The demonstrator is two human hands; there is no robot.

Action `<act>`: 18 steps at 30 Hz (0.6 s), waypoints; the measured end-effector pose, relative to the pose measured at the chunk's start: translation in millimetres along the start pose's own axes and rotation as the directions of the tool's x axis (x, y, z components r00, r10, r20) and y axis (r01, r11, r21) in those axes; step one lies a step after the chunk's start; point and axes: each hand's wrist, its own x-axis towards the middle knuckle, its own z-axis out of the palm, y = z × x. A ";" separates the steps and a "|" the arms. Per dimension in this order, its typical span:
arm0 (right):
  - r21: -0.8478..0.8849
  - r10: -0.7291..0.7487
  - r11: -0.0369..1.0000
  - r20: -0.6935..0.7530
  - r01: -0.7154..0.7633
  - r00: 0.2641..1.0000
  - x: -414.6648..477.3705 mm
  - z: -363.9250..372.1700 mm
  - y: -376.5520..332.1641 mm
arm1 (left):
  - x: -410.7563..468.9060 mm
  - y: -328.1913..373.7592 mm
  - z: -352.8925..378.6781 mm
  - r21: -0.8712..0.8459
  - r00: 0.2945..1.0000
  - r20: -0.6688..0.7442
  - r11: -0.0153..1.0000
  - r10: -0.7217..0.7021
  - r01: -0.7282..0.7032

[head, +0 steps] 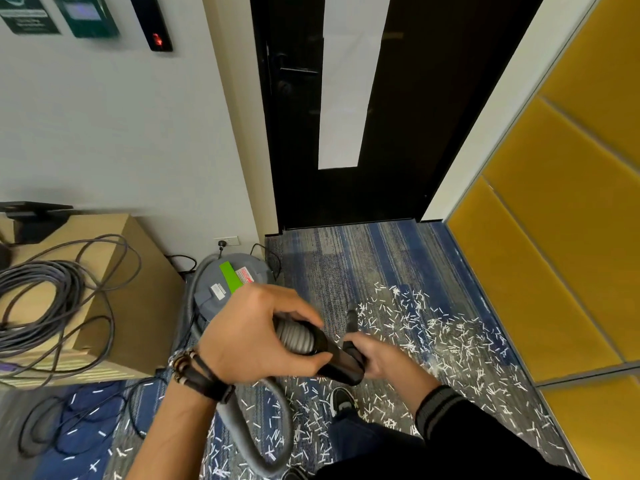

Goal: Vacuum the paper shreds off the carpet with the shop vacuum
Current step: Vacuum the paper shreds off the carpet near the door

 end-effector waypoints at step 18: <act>0.382 -0.113 0.907 -0.182 0.176 0.977 -8.1 -79.7 -35.7 | 26.6 6.8 79.0 0.040 0.997 -0.072 0.999 0.025 -0.022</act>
